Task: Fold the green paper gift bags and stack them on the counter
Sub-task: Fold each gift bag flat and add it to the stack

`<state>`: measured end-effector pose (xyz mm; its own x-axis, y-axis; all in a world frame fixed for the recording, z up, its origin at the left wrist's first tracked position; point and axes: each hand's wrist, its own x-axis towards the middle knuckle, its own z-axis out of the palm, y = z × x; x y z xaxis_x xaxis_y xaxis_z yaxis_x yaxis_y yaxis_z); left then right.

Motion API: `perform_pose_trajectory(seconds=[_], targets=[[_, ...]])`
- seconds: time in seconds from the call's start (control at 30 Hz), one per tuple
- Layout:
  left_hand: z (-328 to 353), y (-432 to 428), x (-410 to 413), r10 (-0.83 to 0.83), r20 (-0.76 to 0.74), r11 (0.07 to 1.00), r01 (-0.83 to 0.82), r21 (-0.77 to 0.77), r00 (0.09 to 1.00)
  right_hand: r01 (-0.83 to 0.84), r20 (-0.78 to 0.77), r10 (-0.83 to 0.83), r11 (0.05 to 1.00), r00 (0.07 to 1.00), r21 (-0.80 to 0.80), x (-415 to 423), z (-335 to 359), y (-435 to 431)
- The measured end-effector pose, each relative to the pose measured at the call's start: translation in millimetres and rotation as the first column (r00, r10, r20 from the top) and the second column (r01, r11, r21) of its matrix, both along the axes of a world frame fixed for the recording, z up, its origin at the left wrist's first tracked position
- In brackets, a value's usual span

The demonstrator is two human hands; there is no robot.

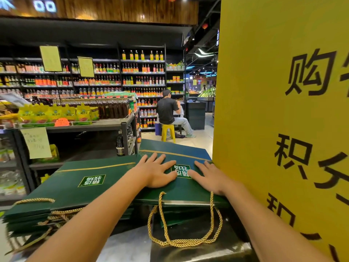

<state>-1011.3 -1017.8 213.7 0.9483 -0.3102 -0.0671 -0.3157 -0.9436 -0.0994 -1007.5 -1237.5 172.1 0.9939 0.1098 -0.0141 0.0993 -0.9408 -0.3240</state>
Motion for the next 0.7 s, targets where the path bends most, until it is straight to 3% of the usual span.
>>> perform_pose_trajectory(seconds=[0.17,0.3,0.53,0.7], targets=[[13.9,2.3,-5.3,-0.041,0.058,0.998,0.044,-0.043,0.997,-0.005,0.031,0.007,0.999,0.999,-0.035,-1.6,17.4,-0.4],[44.9,17.4,-13.7,-0.065,0.175,0.988,0.089,-0.129,0.982,-0.028,0.226,0.053,0.993,0.973,-0.111,-10.9,45.2,11.2],[69.9,103.5,-58.2,0.139,0.249,0.955,-0.064,-0.29,0.958,-0.249,0.381,0.231,0.969,0.895,-0.004,-46.9,105.6,95.1],[53.9,184.6,-102.8,0.329,0.223,0.913,-0.248,-0.325,0.918,-0.427,0.414,0.43,0.898,0.802,-0.107,-87.8,120.3,184.5]])
